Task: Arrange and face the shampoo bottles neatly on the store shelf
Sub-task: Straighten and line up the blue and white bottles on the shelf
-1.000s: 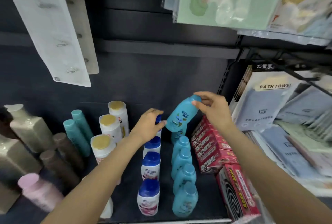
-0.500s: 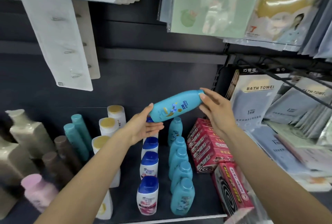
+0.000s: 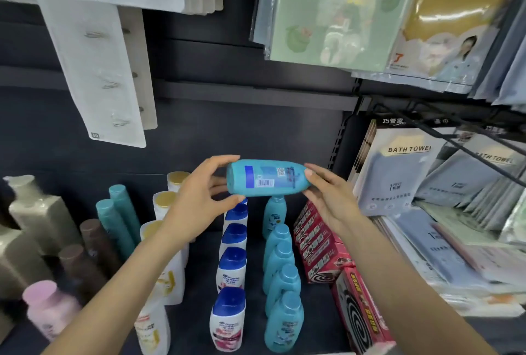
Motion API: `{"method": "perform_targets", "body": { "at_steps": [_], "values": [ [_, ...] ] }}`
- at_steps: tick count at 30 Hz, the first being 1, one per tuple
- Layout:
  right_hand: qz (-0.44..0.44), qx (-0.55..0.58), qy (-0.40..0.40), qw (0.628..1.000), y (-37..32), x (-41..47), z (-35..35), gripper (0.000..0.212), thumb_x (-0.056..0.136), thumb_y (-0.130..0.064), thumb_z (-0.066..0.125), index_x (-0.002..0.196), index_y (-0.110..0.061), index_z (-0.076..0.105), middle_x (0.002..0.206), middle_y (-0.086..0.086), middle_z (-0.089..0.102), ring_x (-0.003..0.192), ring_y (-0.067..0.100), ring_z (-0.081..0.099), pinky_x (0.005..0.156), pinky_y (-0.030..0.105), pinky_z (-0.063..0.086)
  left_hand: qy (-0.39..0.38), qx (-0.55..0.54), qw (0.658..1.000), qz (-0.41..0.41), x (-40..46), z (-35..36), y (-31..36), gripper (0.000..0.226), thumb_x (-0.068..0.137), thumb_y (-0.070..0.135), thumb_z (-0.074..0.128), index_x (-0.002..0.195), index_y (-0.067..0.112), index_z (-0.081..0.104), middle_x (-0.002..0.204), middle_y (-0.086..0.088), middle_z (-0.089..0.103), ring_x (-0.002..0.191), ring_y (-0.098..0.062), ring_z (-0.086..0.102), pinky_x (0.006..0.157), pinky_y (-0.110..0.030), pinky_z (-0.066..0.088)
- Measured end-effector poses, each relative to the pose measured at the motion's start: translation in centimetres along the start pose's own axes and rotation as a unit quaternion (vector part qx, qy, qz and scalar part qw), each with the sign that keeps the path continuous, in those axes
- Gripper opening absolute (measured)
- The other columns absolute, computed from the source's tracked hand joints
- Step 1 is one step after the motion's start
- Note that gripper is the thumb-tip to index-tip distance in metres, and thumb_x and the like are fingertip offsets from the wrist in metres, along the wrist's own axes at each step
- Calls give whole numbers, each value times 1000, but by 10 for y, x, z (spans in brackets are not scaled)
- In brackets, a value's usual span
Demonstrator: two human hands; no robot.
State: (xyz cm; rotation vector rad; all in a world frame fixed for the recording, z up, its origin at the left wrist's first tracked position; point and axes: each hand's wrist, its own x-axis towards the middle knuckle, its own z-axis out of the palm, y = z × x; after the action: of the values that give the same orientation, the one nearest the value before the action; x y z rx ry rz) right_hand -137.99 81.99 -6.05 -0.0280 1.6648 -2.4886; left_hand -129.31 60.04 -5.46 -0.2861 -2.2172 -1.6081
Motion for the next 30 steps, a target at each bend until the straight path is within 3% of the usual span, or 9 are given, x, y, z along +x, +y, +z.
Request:
{"method": "perform_targets", "body": {
  "at_steps": [4,7,15,19,23,26,30],
  "values": [
    [0,-3,-18,1000,2,-1,0,28,89,-4,58,117,-2,61,114,15,66,104,21,65,83,30,57,-13,113,990,82,-6,-5,10,64,73,-3,76,120,34,51,120,13,51,106,1,57,89,-9,46],
    [1,9,-23,1000,4,-1,0,29,89,-4,58,118,-2,61,115,15,66,105,21,65,83,30,57,-18,171,975,142,-8,-7,10,60,73,-5,74,123,22,55,123,8,52,110,0,54,92,-8,43],
    [16,16,-13,1000,7,-1,4,30,90,-4,57,119,-2,61,116,15,65,106,22,64,85,33,56,-20,168,975,145,-6,-12,11,60,73,-4,75,122,23,55,123,8,54,108,1,56,91,-8,43],
    [22,10,-19,1000,6,-4,4,25,92,-12,57,115,-6,63,112,12,68,105,20,64,84,30,57,20,114,991,61,-7,-10,11,59,71,9,79,120,31,55,113,15,59,94,1,63,86,-10,47],
    [22,39,-57,997,3,-7,4,25,93,-17,56,115,-9,64,111,8,69,105,17,65,88,27,55,111,9,993,-37,-8,-2,7,33,77,16,74,108,18,62,98,6,68,81,-5,67,79,-16,52],
    [7,55,-93,994,3,-10,5,27,91,-14,55,117,-9,63,107,3,70,101,13,66,89,25,54,145,-82,979,-120,-3,2,5,19,85,25,65,99,13,63,96,-6,70,72,-16,71,79,-22,52],
    [-22,23,-88,996,4,-10,13,31,91,-10,57,121,-11,61,102,-1,66,91,8,61,87,24,52,167,-129,948,-240,6,7,1,32,91,46,52,93,15,59,84,-8,68,64,-16,67,80,-23,50]
  ]
}}
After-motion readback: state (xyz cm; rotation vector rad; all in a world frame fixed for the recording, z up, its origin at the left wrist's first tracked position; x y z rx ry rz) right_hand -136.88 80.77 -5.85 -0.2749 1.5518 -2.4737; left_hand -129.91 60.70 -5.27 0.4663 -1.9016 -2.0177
